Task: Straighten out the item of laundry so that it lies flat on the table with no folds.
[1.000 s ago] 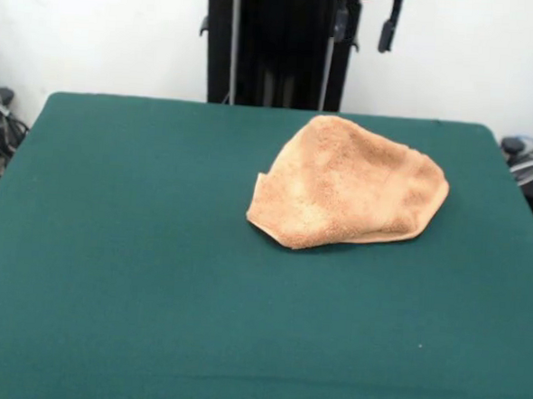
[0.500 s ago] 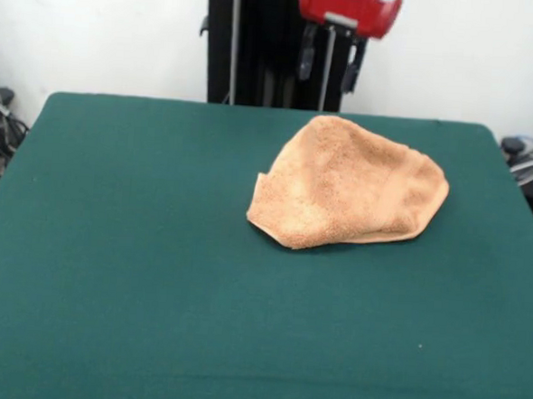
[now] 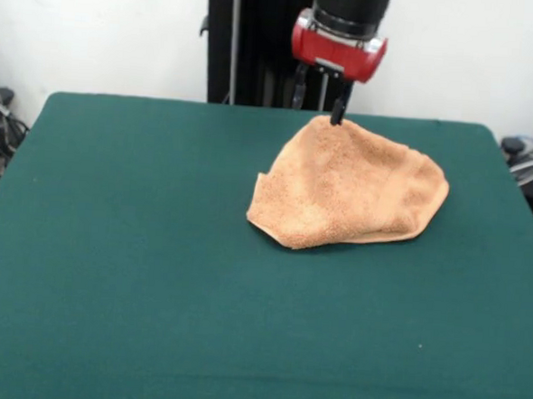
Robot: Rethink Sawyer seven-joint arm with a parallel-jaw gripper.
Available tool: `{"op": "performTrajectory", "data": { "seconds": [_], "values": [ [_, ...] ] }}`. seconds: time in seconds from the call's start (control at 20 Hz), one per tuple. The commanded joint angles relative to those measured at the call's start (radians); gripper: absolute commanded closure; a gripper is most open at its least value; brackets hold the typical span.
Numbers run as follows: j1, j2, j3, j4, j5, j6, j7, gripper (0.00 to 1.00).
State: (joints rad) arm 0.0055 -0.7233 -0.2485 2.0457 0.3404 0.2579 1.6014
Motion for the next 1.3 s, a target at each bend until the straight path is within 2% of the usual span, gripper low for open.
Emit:
{"op": "performTrajectory", "data": {
  "seconds": [0.05, 0.7, 0.95, 1.3],
  "values": [
    [-0.006, 0.080, 0.148, 0.002, 0.043, -0.090, 0.247, 0.00],
    [-0.047, 0.129, 0.196, -0.025, 0.026, -0.141, 0.223, 0.00],
    [-0.032, 0.114, 0.181, -0.006, 0.030, -0.133, 0.237, 0.00],
    [-0.081, 0.101, 0.213, 0.029, 0.006, -0.174, 0.226, 0.00]
  ]
}}
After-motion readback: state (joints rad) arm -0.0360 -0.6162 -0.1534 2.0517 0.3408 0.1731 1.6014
